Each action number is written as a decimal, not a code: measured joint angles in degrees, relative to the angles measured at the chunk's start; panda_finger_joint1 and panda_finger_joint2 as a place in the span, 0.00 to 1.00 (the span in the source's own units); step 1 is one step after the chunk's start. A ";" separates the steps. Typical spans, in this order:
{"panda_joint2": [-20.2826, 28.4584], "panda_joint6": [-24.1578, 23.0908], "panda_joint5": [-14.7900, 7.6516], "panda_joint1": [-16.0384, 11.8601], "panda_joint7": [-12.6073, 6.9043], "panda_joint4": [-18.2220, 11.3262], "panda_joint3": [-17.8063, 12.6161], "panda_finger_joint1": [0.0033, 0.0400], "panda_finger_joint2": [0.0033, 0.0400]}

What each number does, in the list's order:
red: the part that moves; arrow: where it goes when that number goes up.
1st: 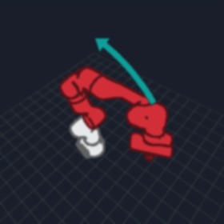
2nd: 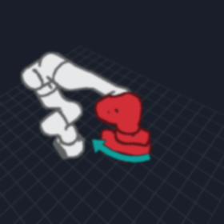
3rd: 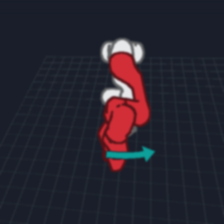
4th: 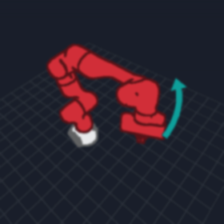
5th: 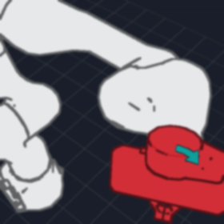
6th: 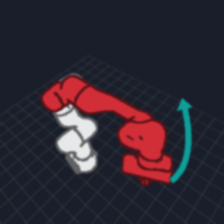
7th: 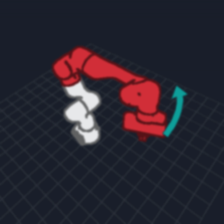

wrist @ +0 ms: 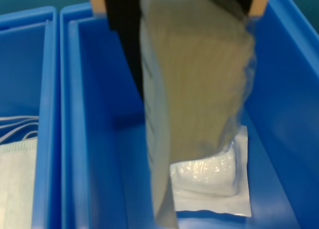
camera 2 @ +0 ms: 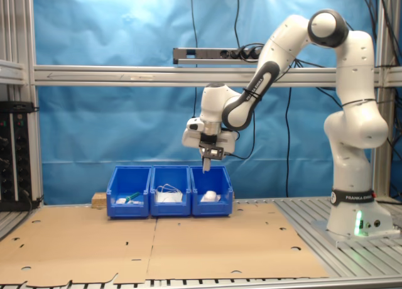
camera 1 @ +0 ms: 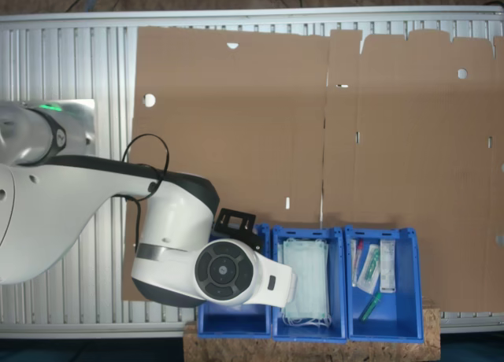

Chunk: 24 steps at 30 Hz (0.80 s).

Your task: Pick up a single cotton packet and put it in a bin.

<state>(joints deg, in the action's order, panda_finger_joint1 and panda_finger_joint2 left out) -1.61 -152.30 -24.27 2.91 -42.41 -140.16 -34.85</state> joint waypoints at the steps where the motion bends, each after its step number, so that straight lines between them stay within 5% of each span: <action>1: -0.05 0.02 0.00 0.00 0.00 0.01 -0.07 0.06 0.06; 7: -0.31 0.17 0.00 0.00 -0.76 0.02 -0.48 0.06 0.06; 24: -0.41 0.60 0.00 0.00 -7.91 0.03 -0.78 0.06 0.06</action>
<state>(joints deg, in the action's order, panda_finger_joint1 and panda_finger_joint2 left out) -2.02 -151.70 -24.27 2.91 -50.32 -140.13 -35.64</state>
